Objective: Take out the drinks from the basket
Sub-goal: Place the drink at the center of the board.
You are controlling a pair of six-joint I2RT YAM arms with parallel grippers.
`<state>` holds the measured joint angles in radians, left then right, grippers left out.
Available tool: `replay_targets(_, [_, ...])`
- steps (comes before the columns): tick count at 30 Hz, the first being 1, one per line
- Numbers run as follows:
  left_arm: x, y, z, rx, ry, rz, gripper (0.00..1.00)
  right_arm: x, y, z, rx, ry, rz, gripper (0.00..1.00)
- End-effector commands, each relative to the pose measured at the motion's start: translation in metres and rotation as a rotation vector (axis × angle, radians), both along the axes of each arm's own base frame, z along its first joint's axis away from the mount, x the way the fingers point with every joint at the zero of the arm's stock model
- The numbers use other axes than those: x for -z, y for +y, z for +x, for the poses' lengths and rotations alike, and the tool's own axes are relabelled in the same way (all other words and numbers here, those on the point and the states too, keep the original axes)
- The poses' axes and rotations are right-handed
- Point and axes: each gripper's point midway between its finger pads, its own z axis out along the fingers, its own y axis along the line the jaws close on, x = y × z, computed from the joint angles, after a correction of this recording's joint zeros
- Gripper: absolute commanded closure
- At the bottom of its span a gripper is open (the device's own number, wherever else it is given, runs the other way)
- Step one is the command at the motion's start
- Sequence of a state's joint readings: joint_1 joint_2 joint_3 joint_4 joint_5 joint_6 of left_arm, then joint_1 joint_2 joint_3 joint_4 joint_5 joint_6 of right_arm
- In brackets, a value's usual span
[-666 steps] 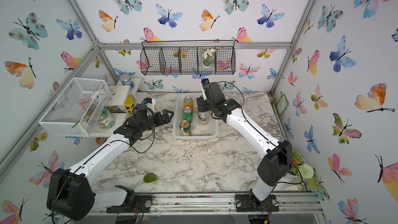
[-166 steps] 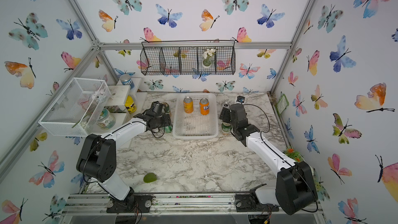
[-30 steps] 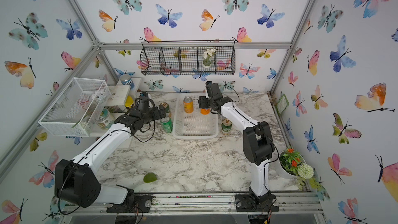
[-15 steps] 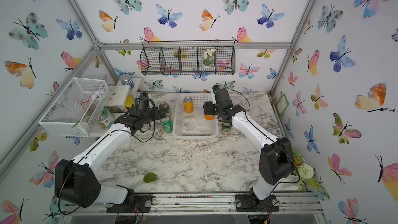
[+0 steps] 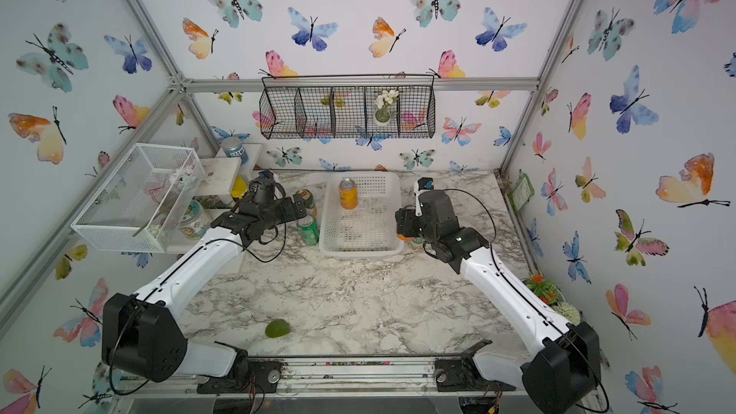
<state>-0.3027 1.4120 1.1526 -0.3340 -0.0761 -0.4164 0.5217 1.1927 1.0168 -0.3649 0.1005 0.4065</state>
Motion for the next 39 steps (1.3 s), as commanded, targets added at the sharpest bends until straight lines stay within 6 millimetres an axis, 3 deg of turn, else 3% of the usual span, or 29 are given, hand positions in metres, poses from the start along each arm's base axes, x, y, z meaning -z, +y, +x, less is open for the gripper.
replay_targets(1, [0.002, -0.003, -0.001, 0.018, 0.009, -0.023, 0.01, -0.009, -0.016, -0.006, 0.081, -0.042, 0.024, 0.43])
replay_targets(8, [0.003, -0.004, -0.001, 0.02, 0.012, -0.024, 0.01, 0.031, -0.033, -0.029, 0.13, 0.04, 0.006, 0.43])
replay_targets(18, [0.004, -0.003, -0.001, 0.018, 0.014, -0.022, 0.01, 0.1, -0.027, -0.028, 0.126, 0.17, -0.031, 0.43])
replay_targets(29, [0.007, -0.003, 0.001, 0.015, 0.022, -0.018, 0.01, 0.117, -0.02, -0.026, 0.108, 0.174, -0.009, 0.43])
replay_targets(39, [0.007, -0.002, 0.0, 0.013, 0.019, -0.015, 0.01, 0.129, -0.017, -0.03, 0.098, 0.193, 0.012, 0.3])
